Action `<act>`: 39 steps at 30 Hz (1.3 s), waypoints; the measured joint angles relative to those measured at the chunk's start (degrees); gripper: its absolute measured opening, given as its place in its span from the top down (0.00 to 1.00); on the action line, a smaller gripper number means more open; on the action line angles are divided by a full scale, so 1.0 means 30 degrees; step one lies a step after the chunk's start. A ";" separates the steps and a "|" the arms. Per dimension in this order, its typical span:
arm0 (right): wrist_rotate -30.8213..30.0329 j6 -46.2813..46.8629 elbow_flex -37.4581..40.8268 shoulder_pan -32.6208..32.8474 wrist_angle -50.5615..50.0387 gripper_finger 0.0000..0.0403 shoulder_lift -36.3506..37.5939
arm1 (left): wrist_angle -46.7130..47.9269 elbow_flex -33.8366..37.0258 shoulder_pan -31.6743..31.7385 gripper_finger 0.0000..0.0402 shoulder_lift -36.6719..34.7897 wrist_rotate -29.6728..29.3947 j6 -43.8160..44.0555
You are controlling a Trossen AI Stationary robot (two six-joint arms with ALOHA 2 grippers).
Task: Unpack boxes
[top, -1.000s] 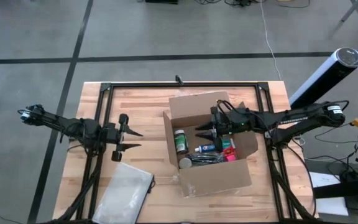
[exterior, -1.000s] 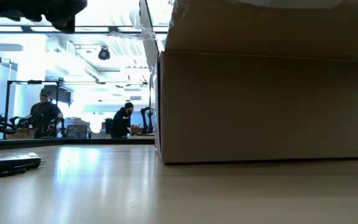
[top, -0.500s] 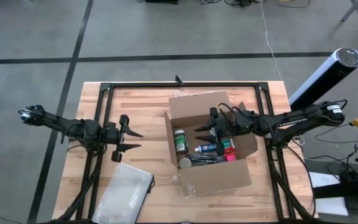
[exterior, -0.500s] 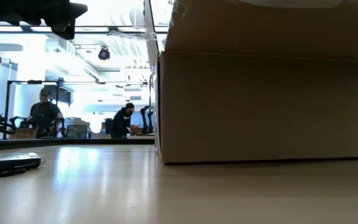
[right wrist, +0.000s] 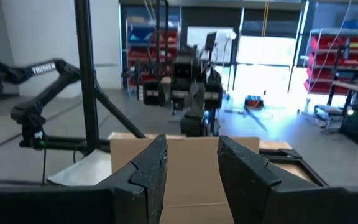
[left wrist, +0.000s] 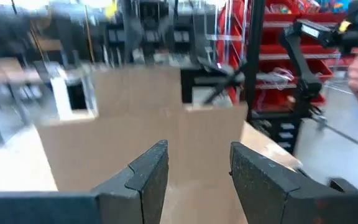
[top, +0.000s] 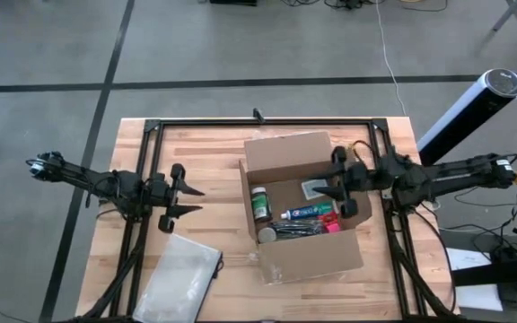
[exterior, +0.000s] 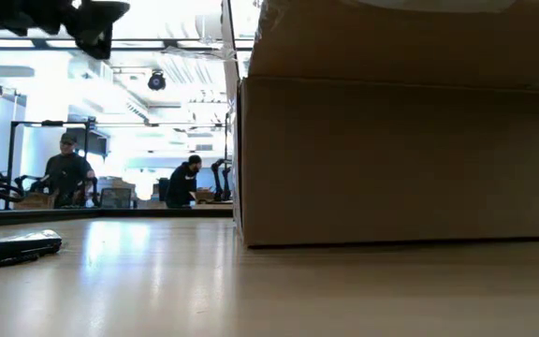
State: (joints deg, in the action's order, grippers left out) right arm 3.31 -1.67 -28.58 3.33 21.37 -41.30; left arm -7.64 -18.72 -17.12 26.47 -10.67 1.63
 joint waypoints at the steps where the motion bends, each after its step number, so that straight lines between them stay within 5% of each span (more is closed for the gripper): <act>1: 0.0000 0.0066 0.0231 0.0007 -0.0018 0.70 0.0365 | 0.0523 0.0000 0.0000 0.61 -0.0017 0.0323 0.0724; 10: -0.0160 0.0035 0.0582 0.0000 -0.0026 0.73 0.0907 | 0.4686 -0.0050 0.0000 0.61 -0.0245 0.2204 0.6051; 18: -0.1081 -0.0305 0.0583 0.0000 -0.0019 0.71 0.0391 | 1.4425 -0.1844 -0.0001 0.61 0.0117 0.2586 1.0343; 24: -0.1287 -0.0284 0.0583 0.0006 0.0226 0.69 0.0307 | 1.5628 -0.1609 -0.0007 0.61 0.1363 0.3372 1.1536; 32: -0.1510 -0.0400 0.0568 0.0000 0.1273 0.71 0.0336 | 1.5990 -0.1552 -0.0022 0.61 0.4175 0.6925 1.3168; 39: -0.1650 -0.0198 0.0568 0.0000 0.1276 0.71 0.0310 | 1.7066 -0.1369 -0.0015 0.61 0.7111 0.6378 1.2022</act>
State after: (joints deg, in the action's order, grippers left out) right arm -1.64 -2.27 -26.87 3.33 25.19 -40.37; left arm 43.56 -22.83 -17.17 47.80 8.46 37.69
